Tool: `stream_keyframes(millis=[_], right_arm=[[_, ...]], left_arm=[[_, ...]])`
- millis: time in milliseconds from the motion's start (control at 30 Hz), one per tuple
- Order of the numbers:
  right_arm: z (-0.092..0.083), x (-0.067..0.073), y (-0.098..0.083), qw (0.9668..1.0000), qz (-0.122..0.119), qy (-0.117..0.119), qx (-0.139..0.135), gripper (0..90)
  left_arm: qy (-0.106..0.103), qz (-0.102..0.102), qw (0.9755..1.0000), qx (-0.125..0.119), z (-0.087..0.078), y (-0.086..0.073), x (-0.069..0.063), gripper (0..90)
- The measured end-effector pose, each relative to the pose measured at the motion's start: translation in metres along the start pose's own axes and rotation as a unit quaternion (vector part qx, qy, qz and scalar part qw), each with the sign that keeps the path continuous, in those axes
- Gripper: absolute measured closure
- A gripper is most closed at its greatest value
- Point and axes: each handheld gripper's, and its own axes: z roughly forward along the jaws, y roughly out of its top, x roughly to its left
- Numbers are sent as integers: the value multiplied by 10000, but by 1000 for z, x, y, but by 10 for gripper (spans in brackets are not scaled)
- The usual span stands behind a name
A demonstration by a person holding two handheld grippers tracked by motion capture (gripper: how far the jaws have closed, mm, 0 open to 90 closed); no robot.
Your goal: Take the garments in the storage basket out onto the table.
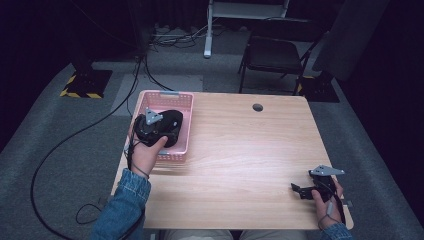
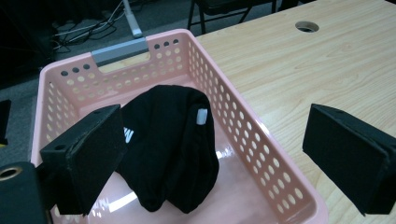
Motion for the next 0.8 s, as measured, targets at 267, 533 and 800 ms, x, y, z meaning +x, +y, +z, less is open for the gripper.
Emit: stream_keyframes(millis=[267, 533, 800], right_arm=[[0, 0, 0, 10000, 0, 0, -1, 2], [0, 0, 0, 10000, -3, -1, -1, 2], [0, 0, 0, 10000, -2, -1, -1, 2]], left_arm=[[-24, -30, 10000, -21, 6, 6, 1, 58], [1, -153, 9999, -4, 17, 10, 4, 58], [65, -213, 9997, 72, 30, 11, 11, 58]])
